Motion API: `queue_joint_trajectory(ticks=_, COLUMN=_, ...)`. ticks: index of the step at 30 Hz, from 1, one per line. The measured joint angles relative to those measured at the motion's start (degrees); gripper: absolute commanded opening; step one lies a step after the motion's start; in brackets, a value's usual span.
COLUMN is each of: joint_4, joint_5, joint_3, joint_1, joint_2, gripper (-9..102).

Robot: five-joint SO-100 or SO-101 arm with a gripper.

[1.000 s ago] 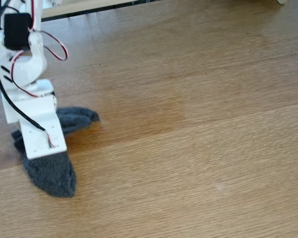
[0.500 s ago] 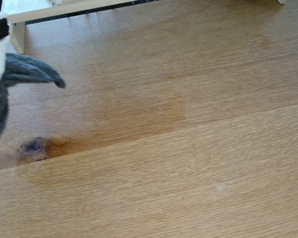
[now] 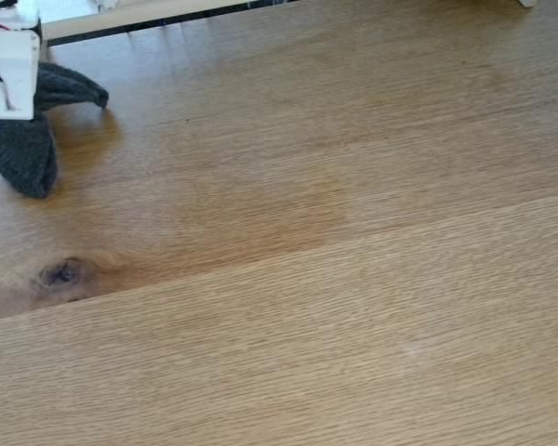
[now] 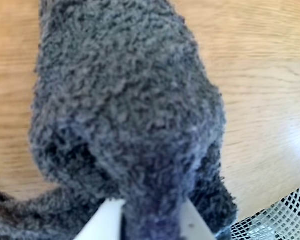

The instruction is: Clean the area in front of the robot

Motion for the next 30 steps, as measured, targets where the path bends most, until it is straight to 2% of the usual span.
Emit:
queue_joint_trajectory(ticks=2, joint_4=-1.23, joint_5=-0.44, joint_3=0.26, joint_1=0.09, joint_2=0.00, gripper=37)
queue_joint_trajectory(ticks=3, joint_4=-1.67, joint_5=-0.44, joint_3=0.35, joint_1=0.09, joint_2=0.00, gripper=42)
queue_joint_trajectory(ticks=5, joint_4=-2.55, joint_5=-0.44, joint_3=0.35, joint_1=0.26, joint_2=0.09, gripper=43)
queue_joint_trajectory(ticks=8, joint_4=-3.69, joint_5=0.35, joint_3=0.35, joint_1=0.26, joint_2=1.41, gripper=36)
queue_joint_trajectory(ticks=11, joint_4=-3.16, joint_5=2.46, joint_3=0.35, joint_1=-2.20, joint_2=4.39, gripper=22)
queue_joint_trajectory(ticks=17, joint_4=2.20, joint_5=13.27, joint_3=0.35, joint_1=-16.88, joint_2=14.85, gripper=0)
queue_joint_trajectory(ticks=24, joint_4=2.81, joint_5=26.81, joint_3=0.35, joint_1=-41.48, joint_2=25.40, gripper=0)
queue_joint_trajectory(ticks=30, joint_4=7.91, joint_5=43.15, joint_3=0.44, joint_1=-49.75, joint_2=33.05, gripper=0)
